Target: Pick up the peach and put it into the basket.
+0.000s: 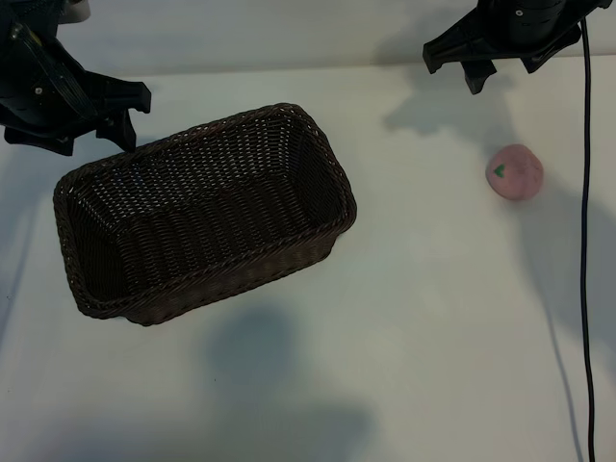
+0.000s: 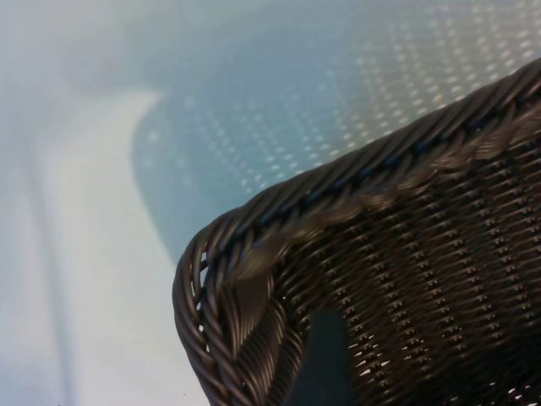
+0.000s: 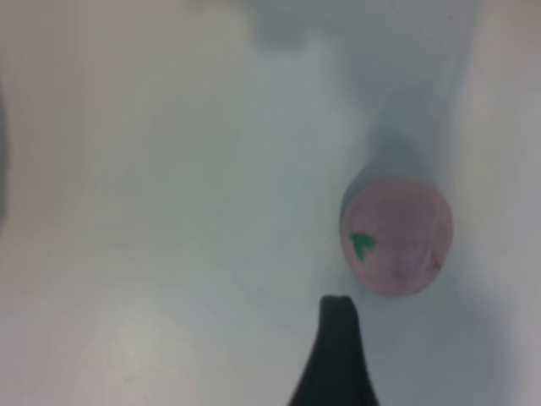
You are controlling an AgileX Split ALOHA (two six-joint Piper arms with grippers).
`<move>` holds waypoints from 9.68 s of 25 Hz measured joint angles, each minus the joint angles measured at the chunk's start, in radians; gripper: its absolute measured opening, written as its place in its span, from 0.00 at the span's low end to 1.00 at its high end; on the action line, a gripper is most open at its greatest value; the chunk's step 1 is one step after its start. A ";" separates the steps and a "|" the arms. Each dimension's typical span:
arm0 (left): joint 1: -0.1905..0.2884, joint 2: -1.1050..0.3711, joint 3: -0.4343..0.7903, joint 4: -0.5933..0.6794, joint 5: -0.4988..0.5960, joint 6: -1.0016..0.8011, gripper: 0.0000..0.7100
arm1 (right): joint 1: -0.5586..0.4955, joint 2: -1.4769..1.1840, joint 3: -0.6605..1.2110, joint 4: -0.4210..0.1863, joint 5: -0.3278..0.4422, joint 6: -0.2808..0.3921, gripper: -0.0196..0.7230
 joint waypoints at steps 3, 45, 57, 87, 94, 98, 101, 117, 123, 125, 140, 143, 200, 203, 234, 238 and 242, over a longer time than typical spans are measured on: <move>0.000 0.000 0.000 0.000 0.000 0.000 0.83 | 0.000 0.000 0.000 0.000 0.000 0.000 0.78; 0.000 -0.273 0.557 0.068 -0.278 -0.390 0.83 | 0.000 0.000 0.000 0.020 0.000 -0.011 0.77; 0.000 -0.080 0.606 0.070 -0.514 -0.445 0.83 | 0.000 0.000 0.000 0.053 -0.001 -0.037 0.77; 0.000 -0.148 0.608 0.019 -0.560 -0.435 0.55 | 0.000 0.000 0.000 0.056 0.000 -0.053 0.77; 0.000 -0.209 0.608 -0.015 -0.573 -0.416 0.54 | 0.000 0.000 0.000 0.056 0.000 -0.053 0.77; 0.000 -0.237 0.596 -0.018 -0.560 -0.405 0.54 | 0.000 0.000 0.000 0.056 0.000 -0.053 0.77; 0.000 -0.237 0.550 -0.062 -0.534 -0.357 0.54 | 0.000 0.000 0.000 0.056 0.000 -0.053 0.77; 0.000 -0.239 0.405 -0.431 -0.509 -0.002 0.54 | 0.000 0.000 0.000 0.076 0.000 -0.053 0.77; 0.000 -0.168 0.400 -0.519 -0.606 0.006 0.54 | 0.000 0.000 0.000 0.079 0.000 -0.053 0.77; 0.000 -0.124 0.384 -0.555 -0.638 0.021 0.54 | 0.000 0.000 0.000 0.079 0.000 -0.055 0.77; 0.000 0.109 0.345 -0.723 -0.739 0.082 0.54 | 0.000 0.000 0.000 0.079 0.000 -0.068 0.77; 0.000 0.132 0.345 -0.739 -0.745 0.082 0.54 | 0.000 0.000 0.000 0.079 0.000 -0.073 0.77; 0.000 -0.044 -0.070 0.009 0.072 0.023 0.85 | 0.000 0.000 0.000 0.079 0.000 -0.079 0.77; 0.000 -0.047 -0.085 0.015 0.091 0.082 0.84 | 0.000 0.000 0.000 0.079 0.000 -0.079 0.77; 0.000 -0.049 -0.091 -0.012 0.127 0.157 0.84 | -0.043 0.001 0.146 0.081 -0.042 -0.015 0.77; 0.000 -0.049 -0.091 -0.012 0.127 0.157 0.84 | -0.089 0.001 0.248 0.082 -0.169 -0.006 0.77; 0.000 -0.049 -0.091 -0.012 0.127 0.157 0.84 | -0.126 0.017 0.300 0.082 -0.287 -0.003 0.77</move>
